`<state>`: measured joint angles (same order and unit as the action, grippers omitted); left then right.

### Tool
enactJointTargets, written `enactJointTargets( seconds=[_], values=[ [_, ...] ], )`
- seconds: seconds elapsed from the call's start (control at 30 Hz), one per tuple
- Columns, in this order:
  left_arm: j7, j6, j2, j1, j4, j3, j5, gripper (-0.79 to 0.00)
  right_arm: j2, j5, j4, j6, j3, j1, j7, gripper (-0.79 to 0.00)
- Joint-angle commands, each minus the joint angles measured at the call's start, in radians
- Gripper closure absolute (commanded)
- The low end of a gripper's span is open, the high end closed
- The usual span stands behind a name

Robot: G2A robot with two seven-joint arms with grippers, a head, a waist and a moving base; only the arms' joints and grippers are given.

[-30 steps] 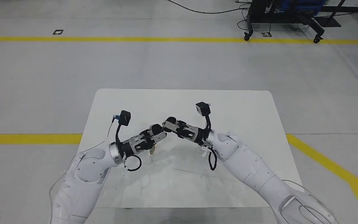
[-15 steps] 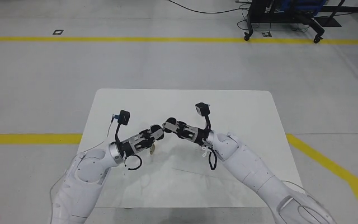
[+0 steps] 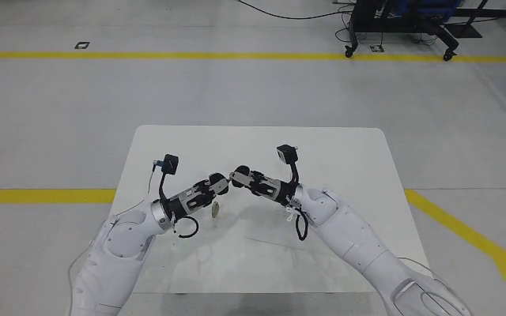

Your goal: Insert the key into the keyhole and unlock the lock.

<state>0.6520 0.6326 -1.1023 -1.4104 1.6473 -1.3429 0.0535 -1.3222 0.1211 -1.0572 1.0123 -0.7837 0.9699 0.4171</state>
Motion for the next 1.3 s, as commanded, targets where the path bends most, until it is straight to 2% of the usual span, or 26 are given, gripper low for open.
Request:
enactJointTargets(
  seconds=[0.0, 0.23, 0.33, 0.6, 0.7, 0.8, 0.93, 1.03, 1.13, 1.17, 1.2, 1.23, 1.27],
  values=[
    [0.001, 0.001, 0.001, 0.001, -0.002, -0.002, -0.003, 0.000, -0.002, 0.010, 0.003, 0.000, -0.004, -0.002, 0.006, -0.785],
    [-0.018, -0.003, 0.006, -0.006, -0.018, -0.034, -0.072, 0.000, -0.002, 0.014, 0.004, 0.000, -0.005, -0.002, 0.007, -0.785],
    [-0.058, -0.048, 0.009, -0.006, -0.032, -0.063, -0.066, 0.000, -0.002, 0.014, 0.004, 0.000, -0.005, -0.002, 0.007, -0.785],
    [-0.058, -0.048, 0.009, -0.006, -0.032, -0.063, -0.066, 0.000, -0.002, 0.014, 0.004, 0.000, -0.005, -0.002, 0.007, -0.785],
    [-0.037, -0.074, 0.009, -0.011, -0.021, -0.053, -0.073, 0.000, -0.001, -0.002, 0.002, -0.015, -0.005, 0.000, 0.015, -0.785],
    [0.049, -0.090, 0.015, -0.008, -0.026, -0.050, -0.119, 0.000, 0.015, -0.056, -0.008, -0.069, -0.014, -0.009, 0.118, -0.785],
    [0.189, -0.115, 0.025, 0.009, -0.031, -0.049, -0.136, 0.000, 0.059, -0.048, -0.027, -0.058, -0.057, -0.010, 0.334, -0.785],
    [0.330, -0.092, 0.032, 0.018, -0.029, -0.033, -0.193, 0.000, 0.091, 0.011, -0.068, -0.083, -0.096, 0.013, 0.461, -0.785],
    [0.487, -0.082, 0.040, 0.031, -0.034, -0.013, -0.269, 0.000, 0.117, 0.129, -0.138, -0.176, -0.105, 0.039, 0.567, -0.785],
    [0.529, -0.079, 0.043, 0.037, -0.036, -0.008, -0.285, 0.000, 0.125, 0.156, -0.159, -0.199, -0.108, 0.045, 0.590, -0.674],
    [0.571, -0.074, 0.045, 0.042, -0.036, 0.000, -0.291, 0.000, 0.134, 0.183, -0.178, -0.219, -0.107, 0.052, 0.609, -0.499],
    [0.597, -0.068, 0.047, 0.046, -0.039, 0.005, -0.292, 0.000, 0.141, 0.203, -0.194, -0.236, -0.106, 0.056, 0.627, -0.391],
    [0.608, -0.072, 0.049, 0.050, -0.036, 0.012, -0.287, 0.000, 0.148, 0.213, -0.209, -0.252, -0.101, 0.060, 0.643, -0.363]
  ],
)
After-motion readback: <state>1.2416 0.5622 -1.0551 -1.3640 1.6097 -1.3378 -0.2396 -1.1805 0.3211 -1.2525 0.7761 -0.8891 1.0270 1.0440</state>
